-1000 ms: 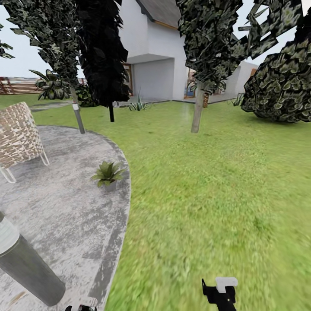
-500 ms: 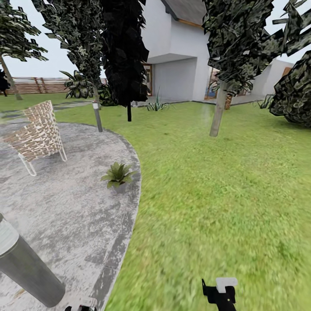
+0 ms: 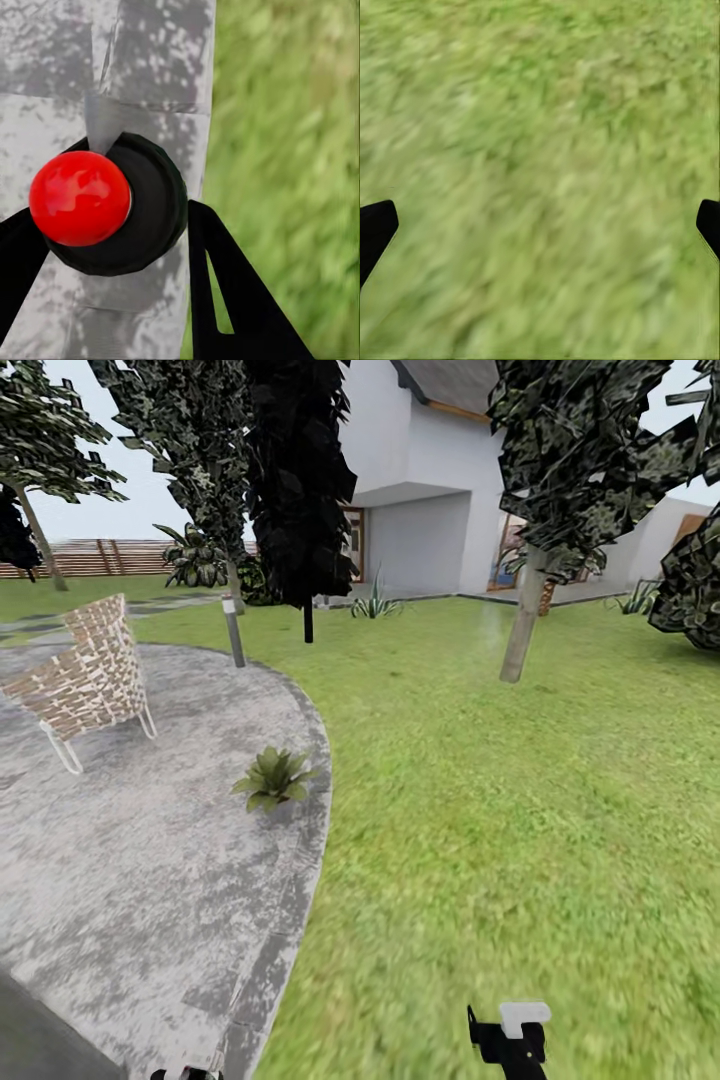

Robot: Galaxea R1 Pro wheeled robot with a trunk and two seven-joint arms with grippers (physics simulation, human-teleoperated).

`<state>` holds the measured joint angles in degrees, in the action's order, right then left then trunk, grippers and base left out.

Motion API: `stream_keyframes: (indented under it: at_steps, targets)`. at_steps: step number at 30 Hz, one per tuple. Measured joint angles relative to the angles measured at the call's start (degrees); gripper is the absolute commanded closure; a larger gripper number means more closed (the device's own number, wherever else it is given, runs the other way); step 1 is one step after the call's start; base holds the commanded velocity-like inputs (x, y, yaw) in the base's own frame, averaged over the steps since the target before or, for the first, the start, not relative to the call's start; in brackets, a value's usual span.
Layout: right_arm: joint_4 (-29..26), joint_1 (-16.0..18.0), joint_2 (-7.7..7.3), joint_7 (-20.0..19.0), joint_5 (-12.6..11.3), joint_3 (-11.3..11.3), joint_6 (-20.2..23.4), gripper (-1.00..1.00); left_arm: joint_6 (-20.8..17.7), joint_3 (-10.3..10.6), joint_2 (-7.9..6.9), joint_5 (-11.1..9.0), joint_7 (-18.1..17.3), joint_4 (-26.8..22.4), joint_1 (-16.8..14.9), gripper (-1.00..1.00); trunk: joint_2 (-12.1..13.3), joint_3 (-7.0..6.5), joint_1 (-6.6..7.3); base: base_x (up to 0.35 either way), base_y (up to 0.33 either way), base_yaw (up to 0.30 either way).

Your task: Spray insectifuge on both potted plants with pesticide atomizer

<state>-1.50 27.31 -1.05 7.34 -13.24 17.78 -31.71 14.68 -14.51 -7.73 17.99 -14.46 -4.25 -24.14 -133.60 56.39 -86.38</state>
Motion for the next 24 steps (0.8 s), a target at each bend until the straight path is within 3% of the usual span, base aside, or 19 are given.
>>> stream_keyframes:
  at_steps: [9,24]
  targets:
    - [0.0,0.0,0.0,0.0,0.0,0.0,0.0,-1.0,0.0,0.1,0.0,0.0,0.0,0.0,0.0,1.0,0.0,-0.06,0.0,0.335,0.0,0.04]
    - [0.0,0.0,0.01,0.0,0.1,0.0,0.0,-1.0,0.0,0.0,-0.01,0.0,0.0,0.0,0.0,1.0,0.0,-0.77,0.0,0.335,0.0,0.195]
